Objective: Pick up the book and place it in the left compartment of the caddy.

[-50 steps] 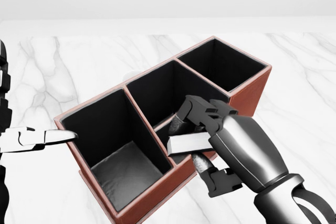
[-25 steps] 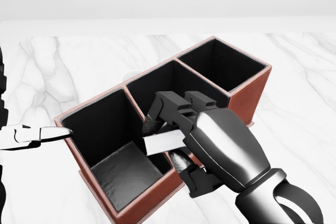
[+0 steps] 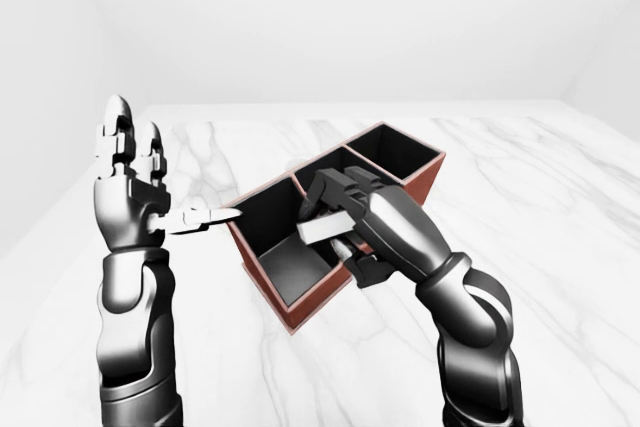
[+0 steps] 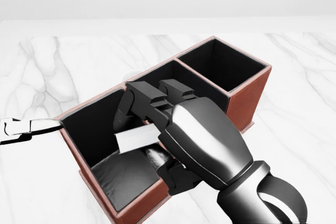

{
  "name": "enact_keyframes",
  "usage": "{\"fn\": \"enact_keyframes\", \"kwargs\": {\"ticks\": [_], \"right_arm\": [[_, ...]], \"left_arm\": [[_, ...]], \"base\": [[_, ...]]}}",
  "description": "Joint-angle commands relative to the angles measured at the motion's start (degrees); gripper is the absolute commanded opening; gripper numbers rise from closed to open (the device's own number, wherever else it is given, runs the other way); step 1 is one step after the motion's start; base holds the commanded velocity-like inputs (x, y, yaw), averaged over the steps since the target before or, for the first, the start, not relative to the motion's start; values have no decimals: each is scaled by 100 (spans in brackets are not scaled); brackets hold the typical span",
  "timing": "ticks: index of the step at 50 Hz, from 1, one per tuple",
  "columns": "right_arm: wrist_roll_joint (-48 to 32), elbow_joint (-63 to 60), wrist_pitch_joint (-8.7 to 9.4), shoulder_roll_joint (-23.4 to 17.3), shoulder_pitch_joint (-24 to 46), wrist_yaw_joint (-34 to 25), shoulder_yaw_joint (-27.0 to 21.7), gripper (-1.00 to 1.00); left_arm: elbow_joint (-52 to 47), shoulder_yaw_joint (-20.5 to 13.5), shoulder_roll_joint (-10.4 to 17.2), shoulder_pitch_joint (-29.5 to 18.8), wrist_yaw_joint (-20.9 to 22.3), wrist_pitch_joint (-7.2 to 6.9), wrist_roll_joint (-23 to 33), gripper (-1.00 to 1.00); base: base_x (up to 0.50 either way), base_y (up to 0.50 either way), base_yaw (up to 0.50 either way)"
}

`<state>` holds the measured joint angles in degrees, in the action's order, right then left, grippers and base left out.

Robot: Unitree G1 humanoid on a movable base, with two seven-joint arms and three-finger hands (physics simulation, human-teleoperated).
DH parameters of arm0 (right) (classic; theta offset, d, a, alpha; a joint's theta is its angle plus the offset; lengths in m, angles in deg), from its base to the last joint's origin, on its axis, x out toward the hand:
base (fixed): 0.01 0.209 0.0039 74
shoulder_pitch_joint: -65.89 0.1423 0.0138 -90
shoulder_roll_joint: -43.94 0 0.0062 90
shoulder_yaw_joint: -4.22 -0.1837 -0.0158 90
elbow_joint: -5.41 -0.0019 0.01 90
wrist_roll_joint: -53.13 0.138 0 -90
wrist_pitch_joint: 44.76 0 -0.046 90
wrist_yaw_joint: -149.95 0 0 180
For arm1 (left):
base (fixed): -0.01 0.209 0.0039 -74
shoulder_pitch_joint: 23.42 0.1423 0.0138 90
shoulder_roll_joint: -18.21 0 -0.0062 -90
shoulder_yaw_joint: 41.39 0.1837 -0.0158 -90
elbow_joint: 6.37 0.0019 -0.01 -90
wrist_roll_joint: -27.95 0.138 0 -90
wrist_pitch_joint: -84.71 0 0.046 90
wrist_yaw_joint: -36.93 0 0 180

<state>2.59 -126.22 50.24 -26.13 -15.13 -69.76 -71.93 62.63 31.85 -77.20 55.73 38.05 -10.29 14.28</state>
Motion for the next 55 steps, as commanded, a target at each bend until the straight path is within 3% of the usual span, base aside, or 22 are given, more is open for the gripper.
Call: {"fn": "enact_keyframes", "kwargs": {"ticks": [1, 21, 35, 44, 55], "right_arm": [[427, 199, 0, 172, 678, 513, -157, -100], [1478, 1040, 0, 102, 1176, 1751, -378, -100], [2222, 1243, 0, 11, 1189, 2225, -449, -100], [2431, 1283, 0, 23, 1105, 2469, -281, -100], [2384, 1374, 0, 49, 687, 2578, 22, -100]], "left_arm": [[102, -154, 190, -218, -124, 0, -180, 100], [125, -242, 314, -284, -233, 0, -325, 100], [146, -362, 428, -370, -296, 0, -444, 100], [343, -556, 666, -555, -411, 0, -651, 100], [341, -595, 764, -578, -492, 0, -766, 100]], "base": [[0, 0, 0], [0, 0, 0], [0, 0, 0], [0, 0, 0], [0, 0, 0]]}}
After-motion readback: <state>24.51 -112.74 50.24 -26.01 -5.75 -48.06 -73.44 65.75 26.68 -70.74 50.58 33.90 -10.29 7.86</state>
